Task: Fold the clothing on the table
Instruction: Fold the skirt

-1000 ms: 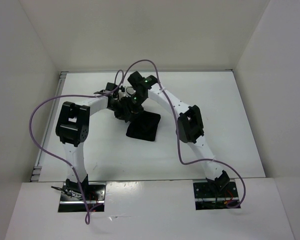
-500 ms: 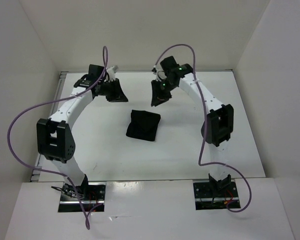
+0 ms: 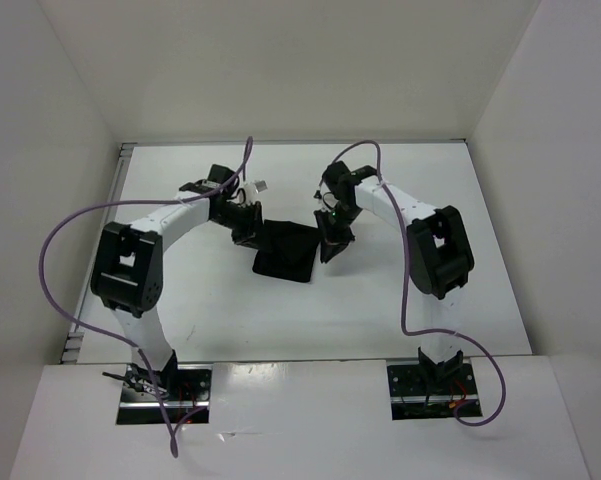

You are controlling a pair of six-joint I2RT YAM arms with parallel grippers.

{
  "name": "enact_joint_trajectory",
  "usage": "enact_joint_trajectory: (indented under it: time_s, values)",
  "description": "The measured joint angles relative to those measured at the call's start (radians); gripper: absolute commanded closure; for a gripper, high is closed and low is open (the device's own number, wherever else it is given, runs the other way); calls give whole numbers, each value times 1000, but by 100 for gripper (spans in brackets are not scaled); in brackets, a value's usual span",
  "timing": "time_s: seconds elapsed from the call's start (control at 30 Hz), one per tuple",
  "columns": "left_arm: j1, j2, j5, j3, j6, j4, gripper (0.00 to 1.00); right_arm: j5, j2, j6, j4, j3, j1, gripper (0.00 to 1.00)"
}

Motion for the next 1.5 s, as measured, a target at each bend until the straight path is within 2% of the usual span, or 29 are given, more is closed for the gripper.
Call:
enact_joint_trajectory:
  time_s: [0.2, 0.53, 0.77, 1.07, 1.17, 1.3, 1.5]
  values:
    - [-6, 127, -5, -9, -3, 31, 100, -46, 0, 31, 76, -5, 0, 85]
    - [-6, 135, -153, -30, -7, 40, 100, -95, 90, 49, 146, 14, 27, 85]
    - [-6, 95, -196, -66, -11, 38, 100, -108, 179, 49, 145, 90, 56, 85]
    - [-6, 90, -200, -78, -12, 38, 100, -109, 312, 135, 278, 426, 31, 84]
    - [-6, 80, -205, -79, -14, 31, 100, -123, 317, 178, 365, 449, -4, 84]
    - [-6, 11, -230, -75, -32, -3, 95, -125, 289, 216, 463, 420, -52, 71]
    - [-6, -118, -242, 61, -39, -39, 91, -32, 211, 167, 367, 444, -79, 70]
